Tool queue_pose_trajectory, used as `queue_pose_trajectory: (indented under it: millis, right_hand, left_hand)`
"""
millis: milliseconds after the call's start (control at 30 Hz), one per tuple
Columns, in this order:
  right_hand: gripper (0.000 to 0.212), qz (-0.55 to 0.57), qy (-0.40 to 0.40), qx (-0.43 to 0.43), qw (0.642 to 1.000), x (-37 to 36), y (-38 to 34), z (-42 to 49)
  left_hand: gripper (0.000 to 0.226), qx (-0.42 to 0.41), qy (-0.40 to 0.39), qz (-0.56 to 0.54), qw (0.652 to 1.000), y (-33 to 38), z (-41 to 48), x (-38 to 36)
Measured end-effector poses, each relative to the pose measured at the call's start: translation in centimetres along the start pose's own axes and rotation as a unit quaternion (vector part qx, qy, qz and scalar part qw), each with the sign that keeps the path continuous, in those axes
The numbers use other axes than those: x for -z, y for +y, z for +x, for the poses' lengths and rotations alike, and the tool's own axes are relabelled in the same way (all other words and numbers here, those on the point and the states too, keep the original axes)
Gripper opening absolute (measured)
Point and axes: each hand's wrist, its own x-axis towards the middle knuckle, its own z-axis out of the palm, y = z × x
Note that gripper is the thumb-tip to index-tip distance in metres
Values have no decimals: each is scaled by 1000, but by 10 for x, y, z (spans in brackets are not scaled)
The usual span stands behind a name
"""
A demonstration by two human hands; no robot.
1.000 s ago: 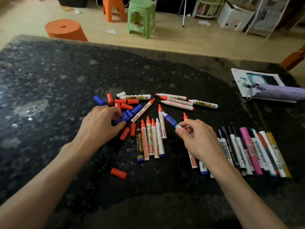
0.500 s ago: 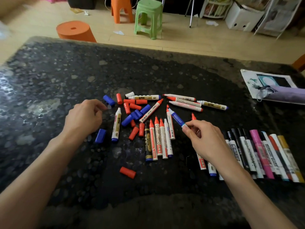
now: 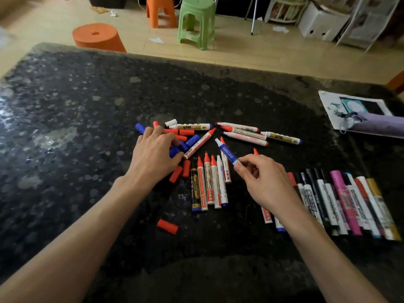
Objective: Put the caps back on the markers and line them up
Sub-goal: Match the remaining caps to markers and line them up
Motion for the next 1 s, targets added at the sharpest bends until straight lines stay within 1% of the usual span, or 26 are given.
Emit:
queue_pose_trajectory:
  millis: [100, 200, 267, 300, 367, 433, 467, 533, 567, 633, 733, 900, 1000]
  right_hand:
    - [26, 4, -1, 1, 1000, 1, 1, 1]
    - [26, 8, -3, 2, 1000, 1, 2, 2]
    - [25, 11, 1, 3, 1000, 2, 3, 1]
    - [23, 13, 4, 4, 1000, 3, 4, 0]
    - [21, 17, 11, 7, 1000, 4, 5, -1]
    - [21, 23, 10, 9, 1000, 5, 5, -2]
    - [20, 29, 6, 10, 1000, 6, 5, -2]
    - [16, 45, 7, 22, 999, 7, 3, -4]
    - [15, 53, 14, 35, 998, 8, 2, -5]
    - [16, 66, 29, 59, 996, 9, 0, -6]
    - [18, 65, 45, 80, 994, 8, -2, -6]
    - [19, 48, 93, 96, 990, 8, 2, -6]
    - [19, 47, 99, 105, 988, 7, 4, -4]
  left_hand:
    - [39, 15, 0, -9, 1000, -2, 2, -1]
    - [44, 2, -3, 21, 1000, -4, 2, -1]
    - [40, -13, 14, 16, 1000, -5, 2, -1]
    - [36, -19, 24, -4, 1000, -5, 1, 0]
    - [29, -23, 37, -60, 997, -4, 0, 3]
    - [23, -15, 37, -166, 985, 0, -1, 7]
    - [22, -8, 25, -250, 968, 3, -2, 11]
    - [26, -7, -3, -394, 919, 12, -4, 20]
    - [29, -6, -8, -433, 901, 17, -6, 25]
    - [33, -1, -13, -479, 878, 27, -12, 32]
    - [34, 0, -23, -507, 862, 34, -17, 35]
    - [36, 6, -25, -501, 865, 33, -18, 35]
    - [35, 4, -26, -490, 871, 34, -18, 35]
